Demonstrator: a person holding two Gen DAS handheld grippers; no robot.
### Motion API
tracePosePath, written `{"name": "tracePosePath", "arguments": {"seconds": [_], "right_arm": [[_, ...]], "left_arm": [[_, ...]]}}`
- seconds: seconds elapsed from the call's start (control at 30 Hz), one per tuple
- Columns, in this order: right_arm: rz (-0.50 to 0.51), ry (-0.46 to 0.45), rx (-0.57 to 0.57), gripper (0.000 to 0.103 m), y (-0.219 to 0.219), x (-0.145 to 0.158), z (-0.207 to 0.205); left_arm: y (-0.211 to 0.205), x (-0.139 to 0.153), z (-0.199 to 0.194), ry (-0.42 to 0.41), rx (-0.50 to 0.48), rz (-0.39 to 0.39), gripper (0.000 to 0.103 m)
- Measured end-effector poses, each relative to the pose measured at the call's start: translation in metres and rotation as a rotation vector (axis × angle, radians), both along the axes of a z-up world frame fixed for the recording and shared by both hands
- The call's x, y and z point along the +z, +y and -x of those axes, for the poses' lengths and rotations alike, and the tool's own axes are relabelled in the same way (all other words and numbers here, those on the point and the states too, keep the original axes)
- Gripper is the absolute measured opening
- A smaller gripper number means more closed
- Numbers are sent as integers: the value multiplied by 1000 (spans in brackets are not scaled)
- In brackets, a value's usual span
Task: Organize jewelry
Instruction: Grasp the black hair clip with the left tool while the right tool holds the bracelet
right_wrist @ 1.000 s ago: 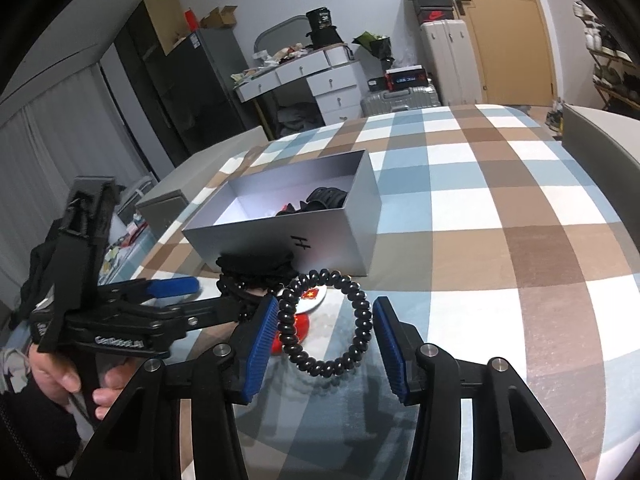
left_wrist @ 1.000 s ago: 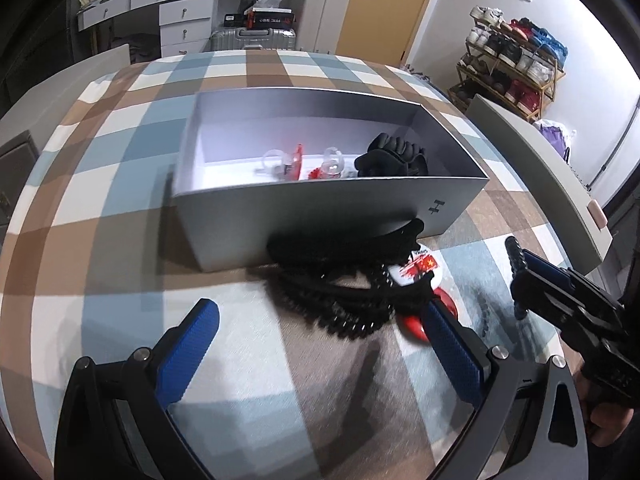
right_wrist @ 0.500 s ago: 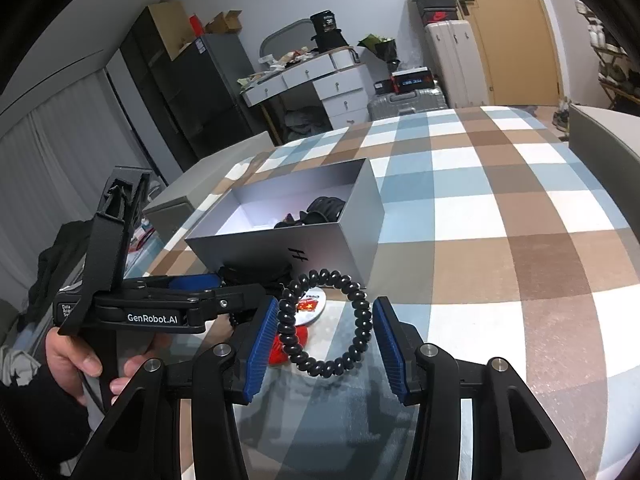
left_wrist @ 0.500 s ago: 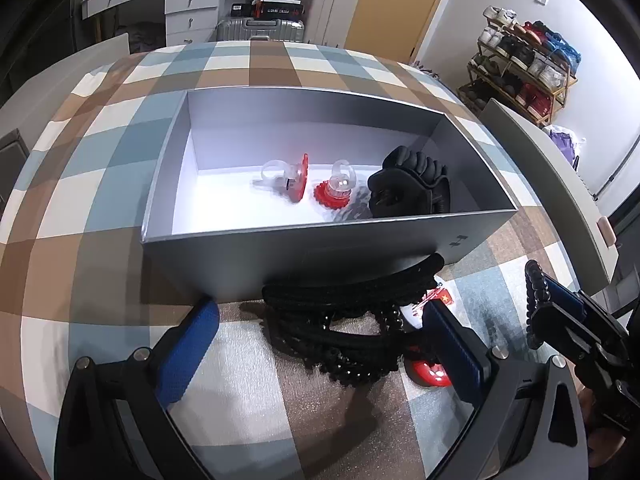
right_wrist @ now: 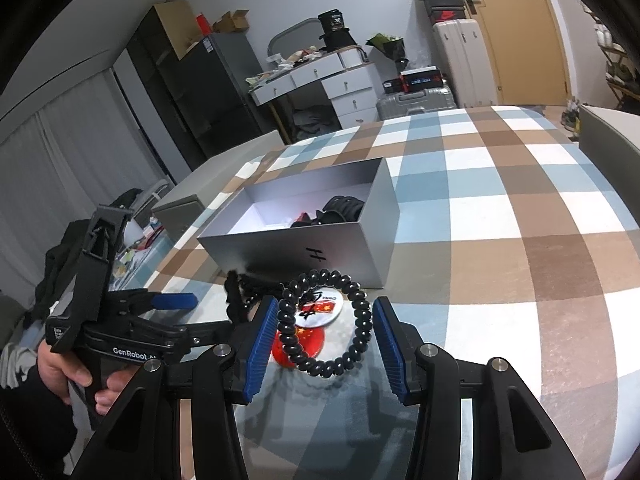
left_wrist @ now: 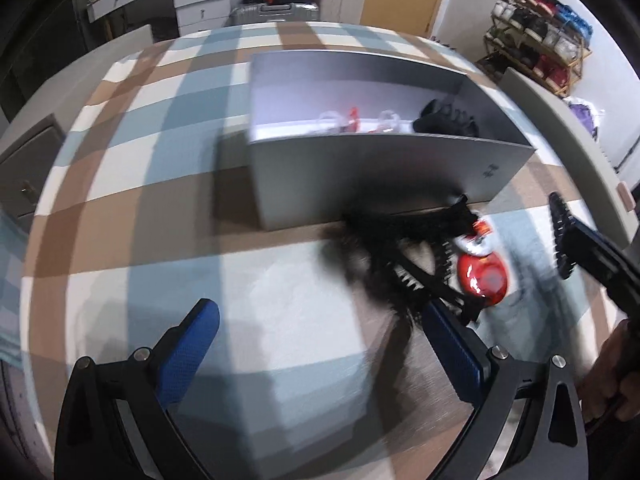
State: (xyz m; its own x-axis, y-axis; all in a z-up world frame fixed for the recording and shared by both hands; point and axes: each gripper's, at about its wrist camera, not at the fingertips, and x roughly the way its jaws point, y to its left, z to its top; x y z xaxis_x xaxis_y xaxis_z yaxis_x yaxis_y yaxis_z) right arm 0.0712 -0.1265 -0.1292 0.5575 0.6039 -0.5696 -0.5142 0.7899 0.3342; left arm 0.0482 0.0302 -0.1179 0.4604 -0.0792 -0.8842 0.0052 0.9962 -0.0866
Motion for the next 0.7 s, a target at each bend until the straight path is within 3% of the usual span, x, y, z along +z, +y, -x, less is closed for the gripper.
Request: {"name": "tracePosePath", "arguments": {"seconds": [0.23,0.43,0.53,0.6,0.7], "right_arm": [[-6,-3,0,49,1,1,2],[-9,-6,0,49,0,2,5],[-12,-7,-4,49,-2,2,5],[-10,-3,-3,49,-2,1,6],[-12,3,1,49,-1,0,5]], "left_arm": [[-2,17,6,-23,-14,122,99],[-19,5,-14,0,-31,79,99],[-22,2,-16,0,-37,46,87],[-22,4,-15,-4,-49,22,71],[-20,7,-12,1,-67,48,52]]}}
